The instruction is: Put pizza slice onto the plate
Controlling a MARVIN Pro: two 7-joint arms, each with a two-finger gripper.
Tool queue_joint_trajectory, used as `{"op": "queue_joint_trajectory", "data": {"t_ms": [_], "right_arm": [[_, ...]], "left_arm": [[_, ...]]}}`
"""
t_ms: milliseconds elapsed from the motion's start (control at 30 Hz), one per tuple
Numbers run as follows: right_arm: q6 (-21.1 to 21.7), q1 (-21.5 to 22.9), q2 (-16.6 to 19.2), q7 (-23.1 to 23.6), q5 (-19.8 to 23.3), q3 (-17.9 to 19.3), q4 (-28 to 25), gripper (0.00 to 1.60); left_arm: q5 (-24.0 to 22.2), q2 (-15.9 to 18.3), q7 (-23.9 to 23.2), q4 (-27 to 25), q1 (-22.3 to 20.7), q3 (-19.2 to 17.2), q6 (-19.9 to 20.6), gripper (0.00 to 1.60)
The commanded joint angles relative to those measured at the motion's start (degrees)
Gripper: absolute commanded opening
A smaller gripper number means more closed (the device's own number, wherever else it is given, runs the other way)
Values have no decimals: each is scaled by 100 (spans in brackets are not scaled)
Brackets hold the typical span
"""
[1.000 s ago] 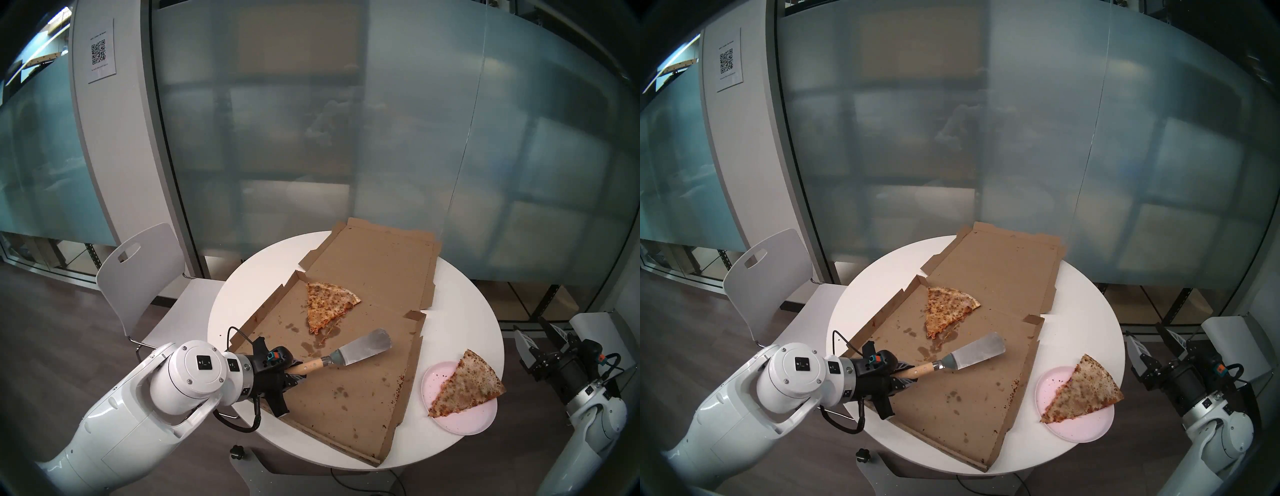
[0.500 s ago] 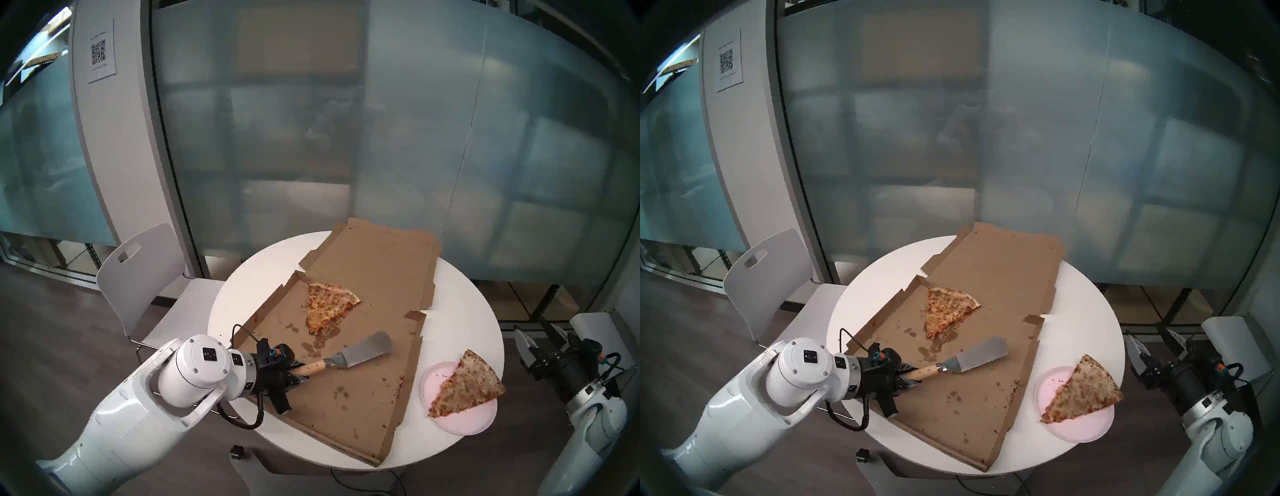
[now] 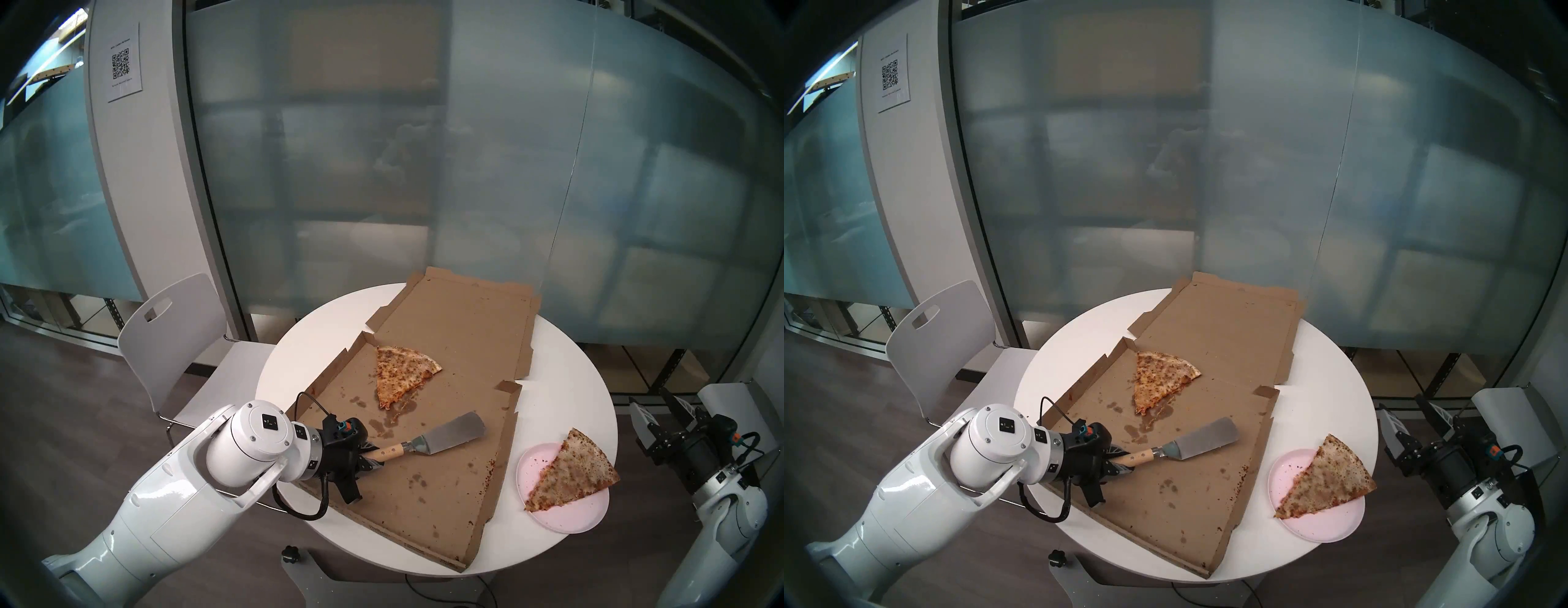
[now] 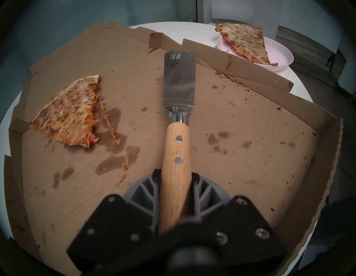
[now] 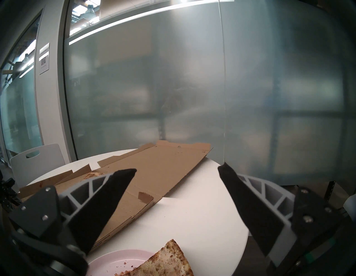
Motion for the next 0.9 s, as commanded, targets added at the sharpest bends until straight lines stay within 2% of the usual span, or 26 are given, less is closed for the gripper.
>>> {"op": "queue_joint_trajectory", "data": {"t_ms": [0, 567, 600, 633, 800, 867], "right_arm": [[-11, 30, 29, 36, 69, 30, -65, 160], [2, 78, 36, 58, 46, 37, -40, 160], [3, 80, 36, 59, 43, 36, -38, 160], [1, 85, 34, 59, 37, 35, -34, 160], [-4, 88, 32, 49, 32, 34, -29, 160], [-4, 93, 32, 49, 24, 38, -26, 160]], "left_arm": [[32, -24, -175, 78, -369, 81, 25, 0], [160, 1, -197, 166, -379, 193, 35, 0], [170, 2, -219, 172, -389, 200, 46, 1], [184, 5, -263, 202, -401, 221, 52, 9], [224, -3, -320, 252, -414, 247, 50, 11], [229, -7, -363, 271, -429, 249, 59, 17]]}}
